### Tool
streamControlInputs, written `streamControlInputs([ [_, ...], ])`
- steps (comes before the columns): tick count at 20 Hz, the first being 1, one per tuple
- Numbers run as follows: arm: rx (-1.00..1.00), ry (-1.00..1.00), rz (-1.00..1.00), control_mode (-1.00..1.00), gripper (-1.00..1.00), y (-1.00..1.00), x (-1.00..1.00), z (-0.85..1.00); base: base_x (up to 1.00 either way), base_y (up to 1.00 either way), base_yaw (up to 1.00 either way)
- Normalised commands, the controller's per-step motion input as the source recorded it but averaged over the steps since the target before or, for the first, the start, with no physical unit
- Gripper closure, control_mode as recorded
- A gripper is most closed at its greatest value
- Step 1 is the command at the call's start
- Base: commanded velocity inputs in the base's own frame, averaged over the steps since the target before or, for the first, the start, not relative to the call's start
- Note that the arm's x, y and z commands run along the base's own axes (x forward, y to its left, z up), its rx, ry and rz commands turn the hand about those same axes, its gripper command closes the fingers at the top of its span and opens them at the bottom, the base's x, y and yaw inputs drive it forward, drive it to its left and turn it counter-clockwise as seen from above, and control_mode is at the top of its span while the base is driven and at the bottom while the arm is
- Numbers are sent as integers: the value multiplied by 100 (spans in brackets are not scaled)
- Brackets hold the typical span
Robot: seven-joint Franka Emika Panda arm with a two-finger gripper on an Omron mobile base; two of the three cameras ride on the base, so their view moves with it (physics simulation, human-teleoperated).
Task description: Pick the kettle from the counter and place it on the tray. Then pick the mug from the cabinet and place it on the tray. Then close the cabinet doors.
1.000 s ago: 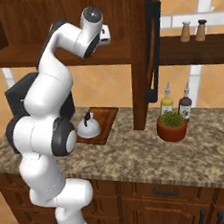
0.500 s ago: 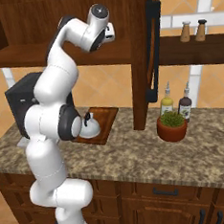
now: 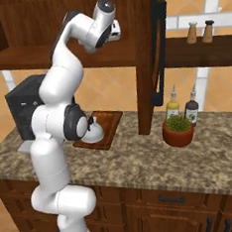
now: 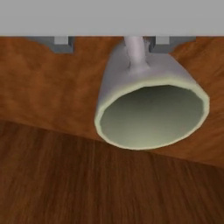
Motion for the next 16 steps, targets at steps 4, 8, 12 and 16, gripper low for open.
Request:
streamControlInputs([
  [4,0,-3,0,-100,100,0,5,-14,0,0,0],
  [8,0,-9,1,-100,100,11,4,-24,0,0,0],
  [12,0,-17,4,-100,100,22,0,-24,0,0,0],
  [16,0,-11,4,-100,100,25,-18,-13,0,0,0],
])
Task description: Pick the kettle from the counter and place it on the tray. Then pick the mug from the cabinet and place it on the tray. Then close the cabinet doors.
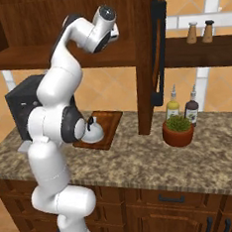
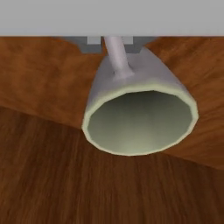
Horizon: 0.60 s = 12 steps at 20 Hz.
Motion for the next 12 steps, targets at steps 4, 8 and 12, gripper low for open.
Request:
streamControlInputs([
  [4,0,-8,4,-100,100,10,-64,-1,0,0,0],
  [8,0,-6,3,-100,100,10,-92,0,0,0,0],
  [12,0,-6,5,-100,100,8,-100,-3,0,0,0],
])
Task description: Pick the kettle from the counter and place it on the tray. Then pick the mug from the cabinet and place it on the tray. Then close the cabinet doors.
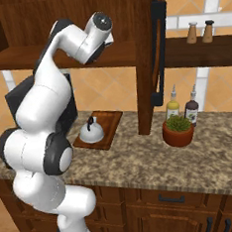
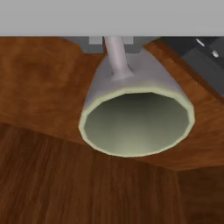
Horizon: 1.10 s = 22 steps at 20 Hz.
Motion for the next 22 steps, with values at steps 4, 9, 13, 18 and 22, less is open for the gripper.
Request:
streamControlInputs([
  [4,0,-1,7,-100,100,16,-100,-8,0,0,0],
  [9,0,1,6,-100,100,31,-79,-44,0,0,0],
  [13,-1,2,6,-100,100,24,-77,-47,0,0,0],
  [18,-5,7,4,-100,100,24,-49,-61,0,0,0],
  [22,-1,5,0,-100,100,4,0,-78,0,0,0],
])
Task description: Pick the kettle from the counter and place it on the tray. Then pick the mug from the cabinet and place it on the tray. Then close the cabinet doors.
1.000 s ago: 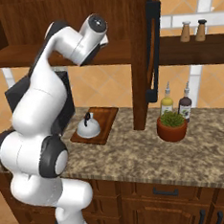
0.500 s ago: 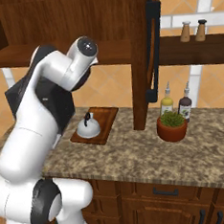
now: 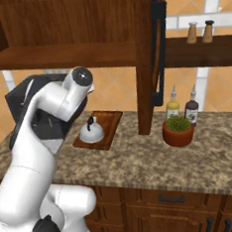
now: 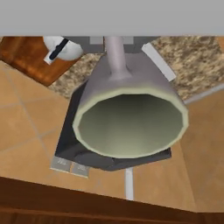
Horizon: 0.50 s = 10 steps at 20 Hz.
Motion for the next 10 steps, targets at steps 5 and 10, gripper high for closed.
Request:
streamControlInputs([
  [5,0,2,3,-100,100,-17,0,-57,0,0,0],
  [10,0,1,8,-100,100,-35,24,-45,0,0,0],
])
